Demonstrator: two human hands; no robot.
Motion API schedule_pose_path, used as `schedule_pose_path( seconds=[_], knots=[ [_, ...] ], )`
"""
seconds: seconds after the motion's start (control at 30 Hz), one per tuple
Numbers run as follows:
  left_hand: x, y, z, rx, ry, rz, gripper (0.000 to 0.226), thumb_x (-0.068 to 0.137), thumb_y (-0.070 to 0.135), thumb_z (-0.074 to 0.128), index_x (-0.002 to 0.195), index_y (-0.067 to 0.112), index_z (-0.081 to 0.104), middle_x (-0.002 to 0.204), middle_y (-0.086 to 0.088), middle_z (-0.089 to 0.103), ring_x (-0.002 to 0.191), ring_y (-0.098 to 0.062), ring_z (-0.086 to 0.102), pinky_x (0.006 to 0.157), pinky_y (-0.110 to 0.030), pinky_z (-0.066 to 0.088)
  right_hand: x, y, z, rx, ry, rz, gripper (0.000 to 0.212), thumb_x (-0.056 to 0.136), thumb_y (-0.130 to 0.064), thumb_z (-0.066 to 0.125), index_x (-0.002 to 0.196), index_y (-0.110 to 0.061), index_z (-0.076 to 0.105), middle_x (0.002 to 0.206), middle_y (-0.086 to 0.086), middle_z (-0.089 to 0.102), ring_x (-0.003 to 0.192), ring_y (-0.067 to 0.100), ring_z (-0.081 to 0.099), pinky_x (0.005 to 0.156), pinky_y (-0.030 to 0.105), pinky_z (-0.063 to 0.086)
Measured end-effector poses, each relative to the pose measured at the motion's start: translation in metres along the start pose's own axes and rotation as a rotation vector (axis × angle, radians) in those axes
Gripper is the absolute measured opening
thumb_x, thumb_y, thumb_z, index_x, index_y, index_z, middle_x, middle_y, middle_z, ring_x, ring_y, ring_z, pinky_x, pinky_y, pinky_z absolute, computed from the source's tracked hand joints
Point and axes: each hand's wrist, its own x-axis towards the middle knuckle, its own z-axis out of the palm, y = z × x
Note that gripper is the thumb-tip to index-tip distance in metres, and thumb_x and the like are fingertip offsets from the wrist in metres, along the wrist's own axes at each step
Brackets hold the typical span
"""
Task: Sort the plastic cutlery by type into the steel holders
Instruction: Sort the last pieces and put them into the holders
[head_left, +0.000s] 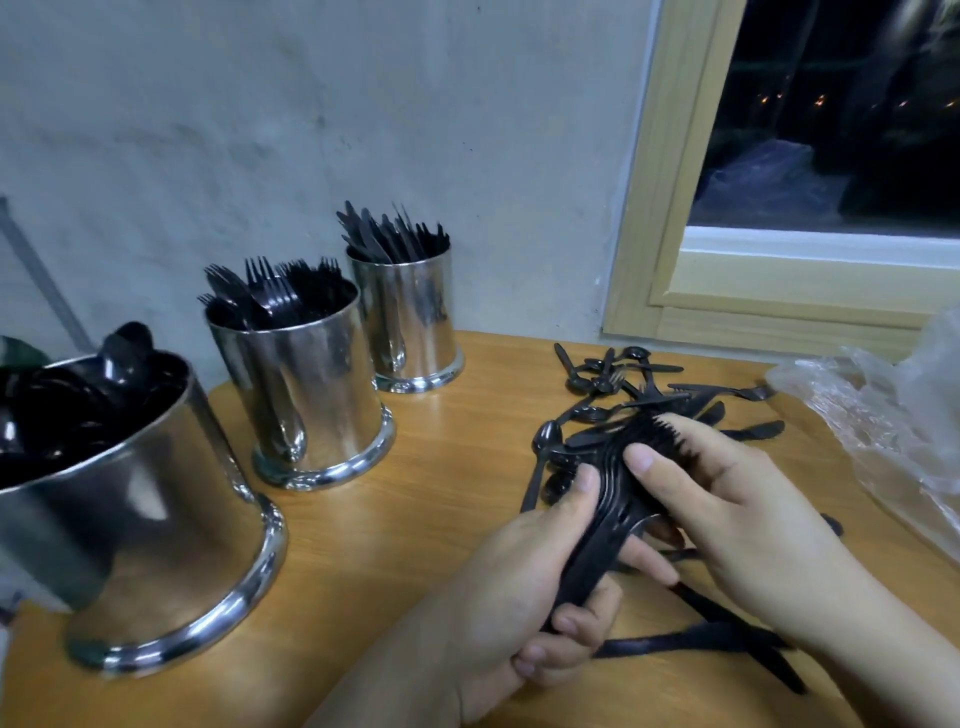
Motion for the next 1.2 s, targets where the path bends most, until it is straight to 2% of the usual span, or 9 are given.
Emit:
schedule_pose_path(
  seconds=[0.17, 0.3, 0.47, 0.63, 0.77, 0.9, 1.03, 1.13, 1.2],
  knots=[
    [-0.009, 0.010, -0.028, 0.304, 0.375, 0.317, 0.021, 0.098, 0.047, 0.062, 0.100, 0.027, 0.067, 0.069, 0.008, 0.056, 0.052, -0.006, 0.045, 0.053, -0.025, 0.035, 0.028, -0.034, 0.014, -0.132, 0.068, -0.062, 0.030, 0.082, -0.060, 0.046, 0.091, -0.035, 0.061, 0.075, -0.004, 0.069, 0.065, 0.011, 0.063, 0.065, 0.035, 0.049],
    [-0.027, 0.019, -0.056, 0.282, 0.526, 0.448, 0.019, 0.102, 0.036, 0.061, 0.092, 0.022, 0.069, 0.059, 0.015, 0.049, 0.049, 0.000, 0.041, 0.051, -0.020, 0.033, 0.059, -0.067, 0.035, -0.235, 0.000, -0.130, 0.018, 0.088, -0.055, 0.047, 0.092, -0.043, 0.060, 0.075, -0.009, 0.069, 0.063, 0.007, 0.061, 0.058, 0.026, 0.046],
    [-0.045, 0.032, -0.083, 0.176, 0.663, 0.580, 0.016, 0.099, 0.039, 0.064, 0.097, 0.026, 0.072, 0.064, 0.013, 0.052, 0.053, -0.004, 0.041, 0.053, -0.024, 0.034, 0.096, -0.097, 0.066, -0.369, -0.054, -0.225, 0.025, 0.095, -0.052, 0.046, 0.094, -0.030, 0.059, 0.066, -0.007, 0.063, 0.051, 0.006, 0.051, 0.051, 0.024, 0.040],
    [-0.054, 0.043, -0.100, -0.044, 0.755, 0.681, 0.030, 0.097, 0.048, 0.054, 0.126, 0.044, 0.058, 0.099, 0.007, 0.074, 0.084, -0.013, 0.072, 0.066, -0.029, 0.060, 0.143, -0.138, 0.079, -0.321, 0.133, -0.358, 0.015, 0.103, -0.039, 0.050, 0.101, -0.026, 0.057, 0.074, 0.005, 0.065, 0.073, 0.032, 0.065, 0.074, 0.052, 0.056],
    [-0.055, 0.040, -0.110, -0.091, 0.805, 0.685, 0.021, 0.107, 0.031, 0.049, 0.123, 0.043, 0.055, 0.099, 0.019, 0.074, 0.097, -0.010, 0.073, 0.079, -0.034, 0.062, 0.186, -0.159, 0.094, -0.390, 0.230, -0.458, 0.014, 0.106, -0.033, 0.047, 0.109, -0.023, 0.055, 0.081, -0.007, 0.058, 0.081, 0.024, 0.058, 0.067, 0.027, 0.045],
    [-0.052, 0.040, -0.118, -0.092, 0.829, 0.663, 0.021, 0.107, 0.026, 0.049, 0.118, 0.040, 0.059, 0.097, 0.019, 0.074, 0.097, -0.007, 0.073, 0.082, -0.036, 0.063, 0.225, -0.167, 0.117, -0.465, 0.267, -0.494, 0.027, 0.106, -0.031, 0.046, 0.119, -0.011, 0.058, 0.095, 0.003, 0.059, 0.087, 0.024, 0.053, 0.067, 0.029, 0.032],
    [-0.049, 0.038, -0.122, -0.090, 0.840, 0.610, 0.023, 0.107, 0.024, 0.050, 0.112, 0.044, 0.061, 0.099, 0.017, 0.075, 0.096, -0.004, 0.072, 0.084, -0.038, 0.062, 0.248, -0.159, 0.142, -0.618, 0.102, -0.413, 0.025, 0.105, -0.030, 0.048, 0.115, -0.011, 0.060, 0.102, 0.011, 0.065, 0.097, 0.034, 0.059, 0.077, 0.036, 0.042],
    [-0.049, 0.037, -0.123, -0.087, 0.840, 0.586, 0.024, 0.106, 0.023, 0.050, 0.109, 0.045, 0.062, 0.102, 0.013, 0.075, 0.096, -0.003, 0.072, 0.083, -0.036, 0.062, 0.247, -0.144, 0.161, -0.793, -0.185, -0.265, 0.023, 0.107, -0.032, 0.045, 0.094, -0.017, 0.057, 0.079, 0.000, 0.058, 0.086, 0.029, 0.055, 0.066, 0.029, 0.031],
    [-0.049, 0.037, -0.124, -0.081, 0.838, 0.574, 0.025, 0.106, 0.023, 0.050, 0.107, 0.045, 0.062, 0.102, 0.012, 0.074, 0.095, -0.003, 0.072, 0.082, -0.034, 0.062, 0.242, -0.137, 0.166, -0.834, -0.241, -0.239, 0.036, 0.108, -0.037, 0.038, 0.078, -0.019, 0.048, 0.073, -0.002, 0.050, 0.079, 0.028, 0.050, 0.065, 0.032, 0.030]
  ],
)
